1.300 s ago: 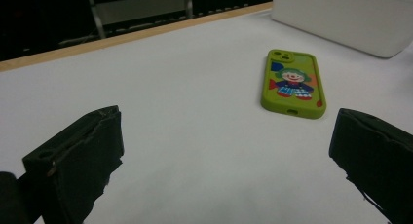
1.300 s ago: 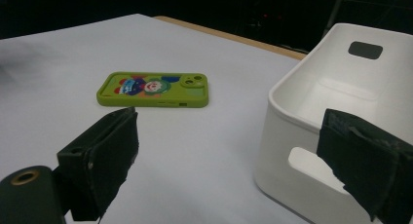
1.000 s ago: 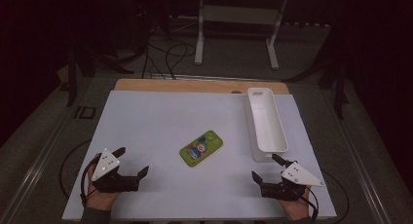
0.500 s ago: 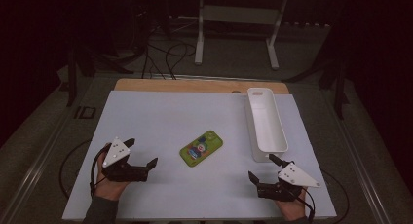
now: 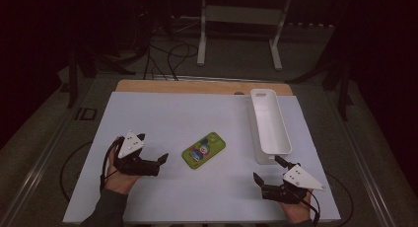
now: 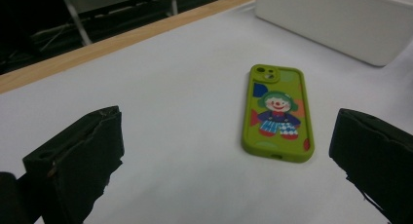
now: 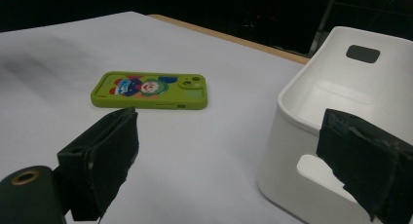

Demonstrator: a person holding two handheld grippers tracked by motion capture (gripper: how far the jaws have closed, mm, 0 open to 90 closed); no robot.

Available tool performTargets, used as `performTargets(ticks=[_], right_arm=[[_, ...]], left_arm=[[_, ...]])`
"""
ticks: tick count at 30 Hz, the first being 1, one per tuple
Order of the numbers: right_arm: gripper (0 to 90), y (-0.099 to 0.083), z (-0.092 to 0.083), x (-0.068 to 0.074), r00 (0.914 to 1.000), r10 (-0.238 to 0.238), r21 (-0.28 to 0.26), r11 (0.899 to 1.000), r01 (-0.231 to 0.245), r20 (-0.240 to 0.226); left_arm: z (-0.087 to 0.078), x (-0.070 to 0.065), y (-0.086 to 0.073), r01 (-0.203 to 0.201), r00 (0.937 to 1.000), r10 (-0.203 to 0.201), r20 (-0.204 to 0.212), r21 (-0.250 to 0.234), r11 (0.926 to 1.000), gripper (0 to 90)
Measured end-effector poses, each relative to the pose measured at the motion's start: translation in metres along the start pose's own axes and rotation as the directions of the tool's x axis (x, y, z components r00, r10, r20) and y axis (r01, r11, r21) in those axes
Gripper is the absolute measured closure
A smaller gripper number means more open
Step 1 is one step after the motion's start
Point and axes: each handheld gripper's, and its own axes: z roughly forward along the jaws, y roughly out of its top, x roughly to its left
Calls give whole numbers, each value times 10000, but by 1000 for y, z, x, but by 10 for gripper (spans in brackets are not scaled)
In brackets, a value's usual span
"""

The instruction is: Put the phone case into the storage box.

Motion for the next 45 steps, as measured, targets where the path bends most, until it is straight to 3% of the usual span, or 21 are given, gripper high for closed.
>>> performTargets(ticks=[25,45], right_arm=[[78,0,-2,-3,9997,91,-161,9998,-88,221],[78,1,-2,-3,9995,144,-203,9997,-138,285]], left_arm=[[41,-16,23,-153,9989,130,444,521,9985,0],[66,-21,24,-414,9965,327,767,1146,9926,0]])
